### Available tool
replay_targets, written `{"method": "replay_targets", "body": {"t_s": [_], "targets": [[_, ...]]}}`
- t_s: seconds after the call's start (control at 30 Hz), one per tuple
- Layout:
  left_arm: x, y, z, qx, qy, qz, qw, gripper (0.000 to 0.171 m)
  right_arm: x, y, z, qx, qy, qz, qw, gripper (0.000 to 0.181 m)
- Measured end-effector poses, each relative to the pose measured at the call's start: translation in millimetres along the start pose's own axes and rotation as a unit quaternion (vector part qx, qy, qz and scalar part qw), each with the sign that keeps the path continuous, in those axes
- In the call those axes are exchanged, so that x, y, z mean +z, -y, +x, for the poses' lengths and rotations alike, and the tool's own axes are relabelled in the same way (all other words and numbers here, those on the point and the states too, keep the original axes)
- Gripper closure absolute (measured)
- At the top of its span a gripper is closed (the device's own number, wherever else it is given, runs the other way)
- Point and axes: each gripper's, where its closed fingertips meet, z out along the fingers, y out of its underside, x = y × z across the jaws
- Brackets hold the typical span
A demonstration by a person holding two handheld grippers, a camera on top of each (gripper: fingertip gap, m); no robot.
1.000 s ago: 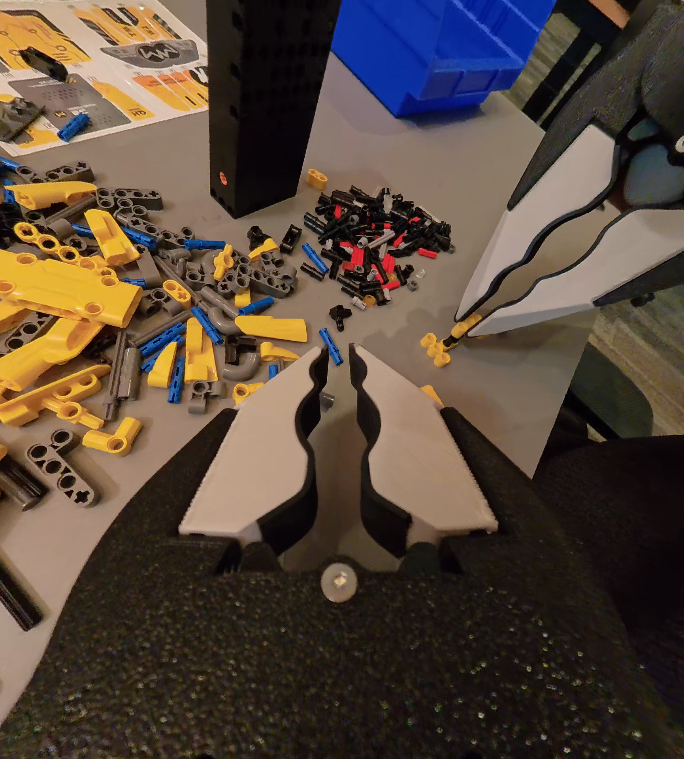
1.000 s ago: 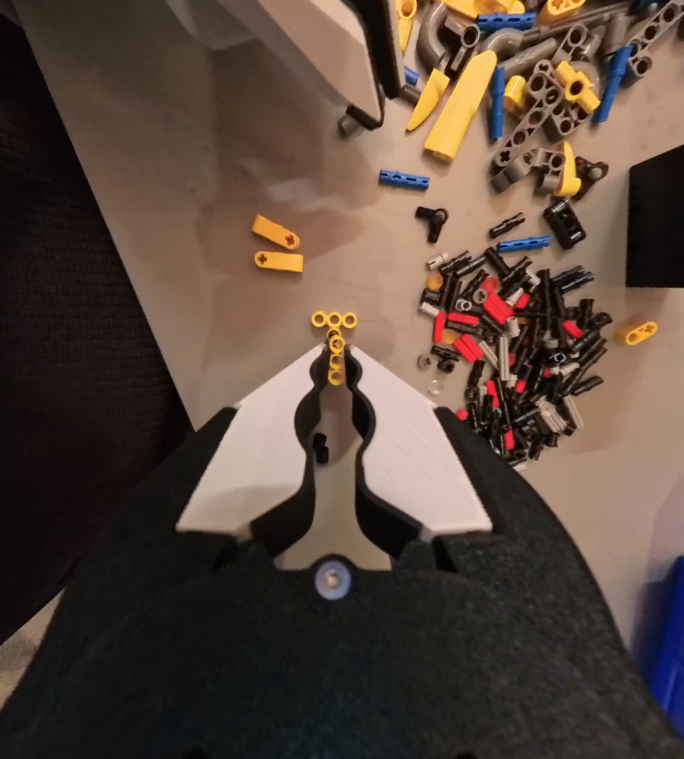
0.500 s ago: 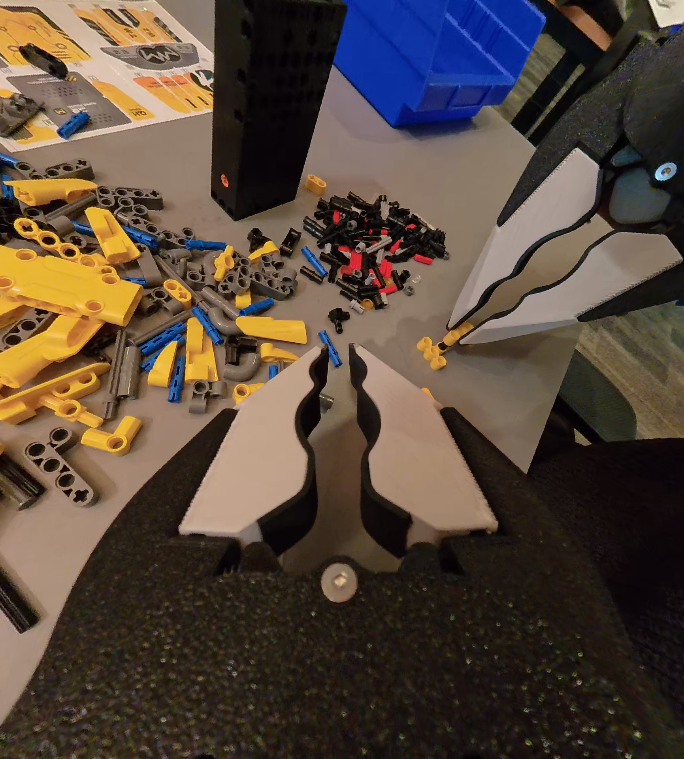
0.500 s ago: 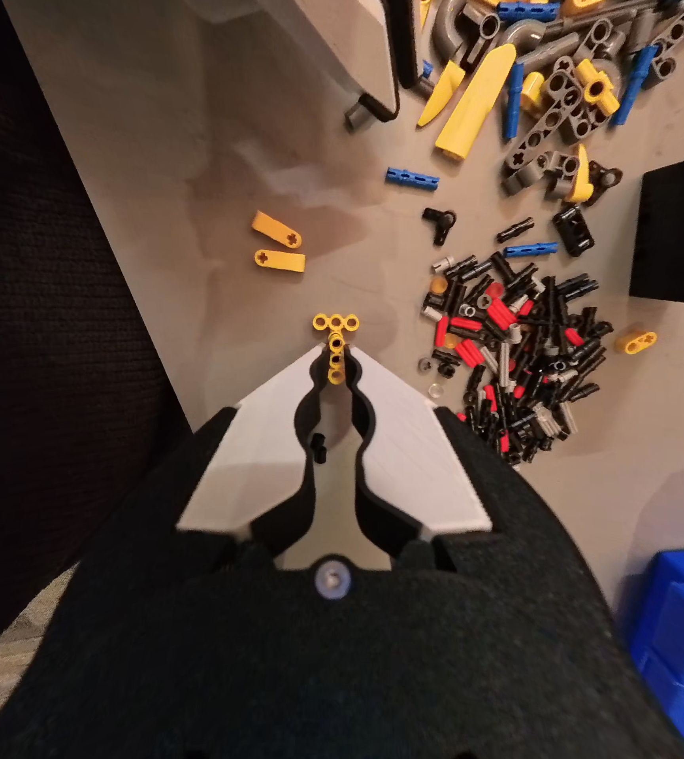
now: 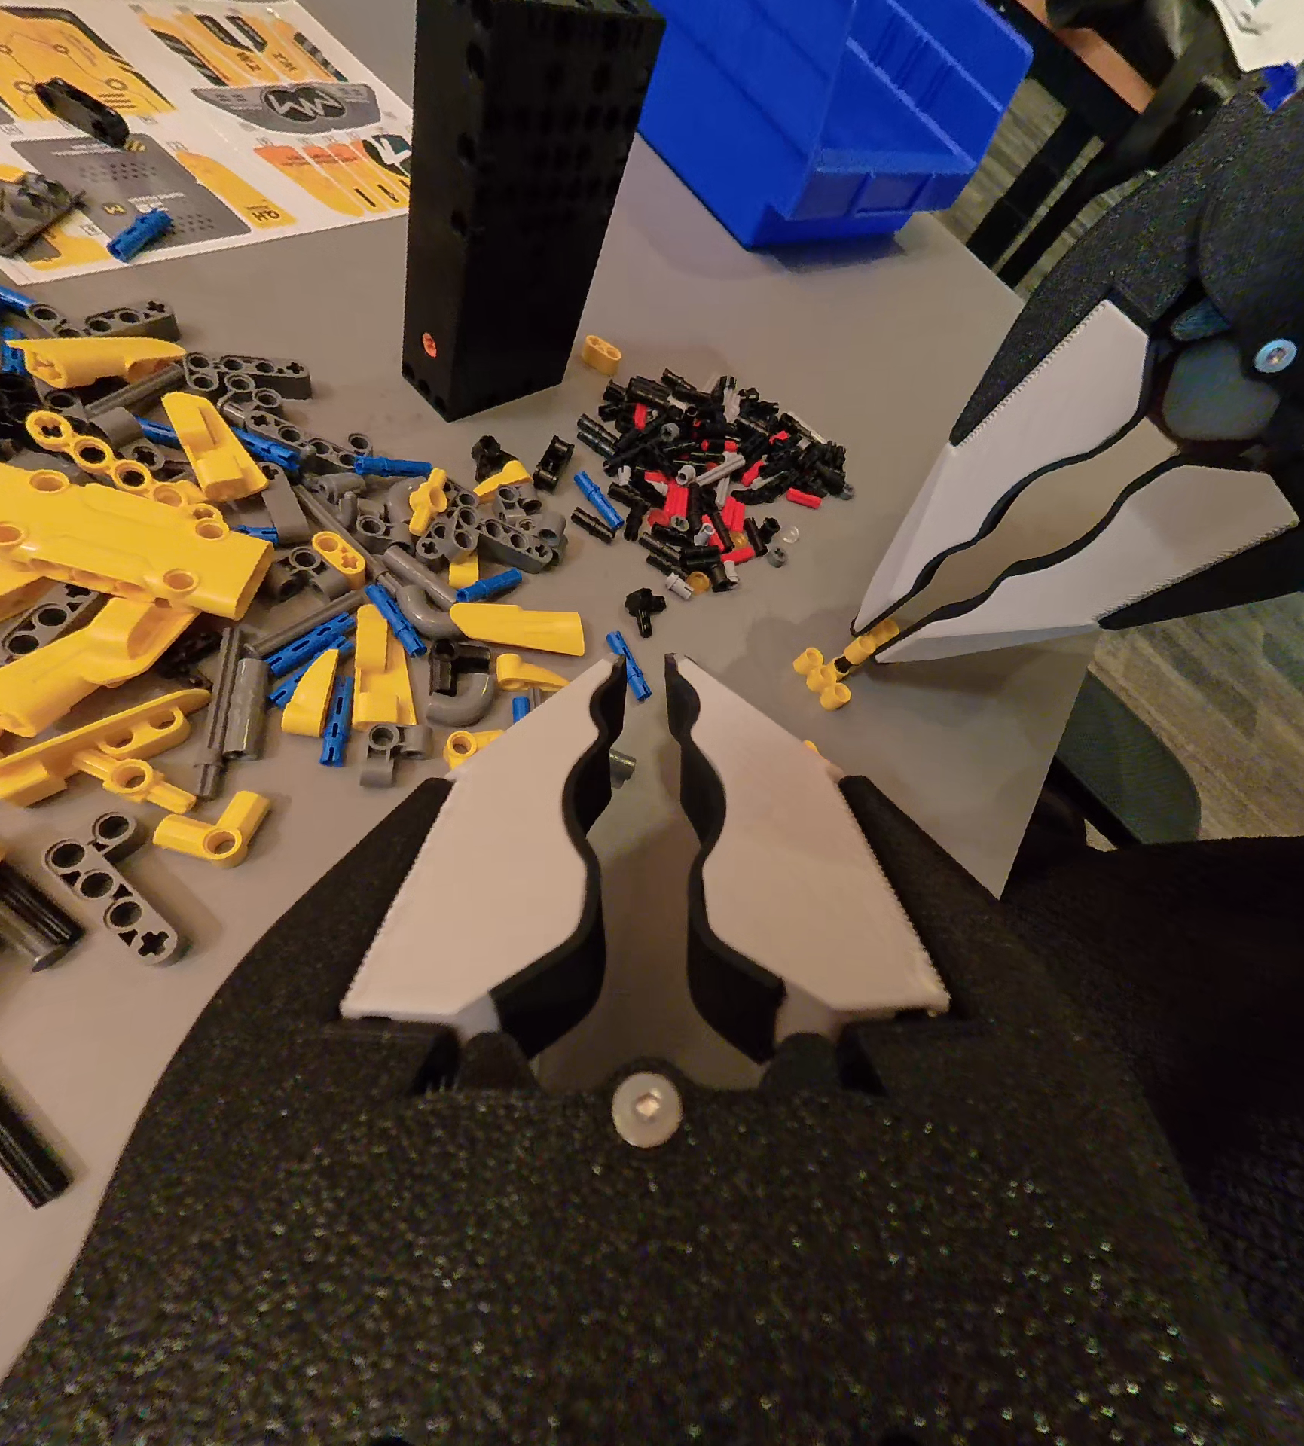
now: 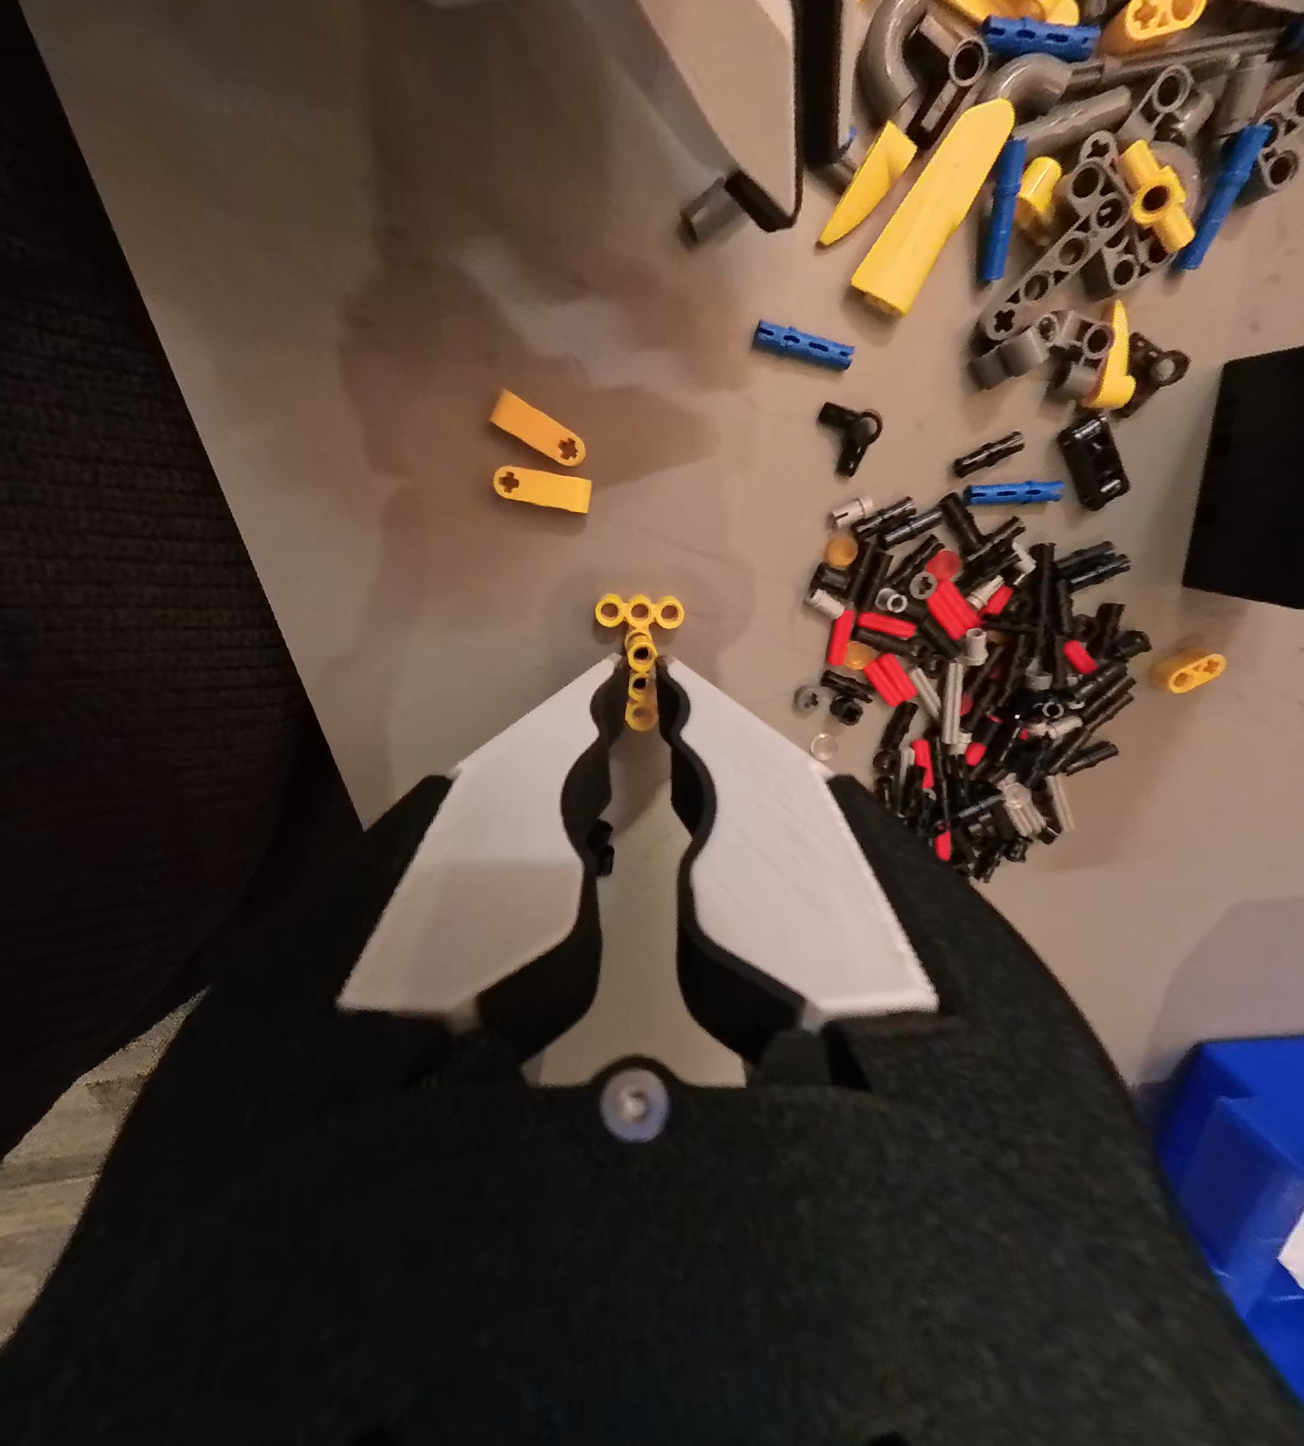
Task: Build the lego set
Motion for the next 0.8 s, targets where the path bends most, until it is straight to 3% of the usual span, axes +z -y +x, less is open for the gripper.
{"method": "replay_targets", "body": {"t_s": [0.8], "targets": [[0.0, 0.2, -0.4, -0.004, -0.002, 0.001, 1.0, 0.162, 0.6, -0.8, -0.2, -0.008, 0.002, -0.013, 1.0, 0.175]]}}
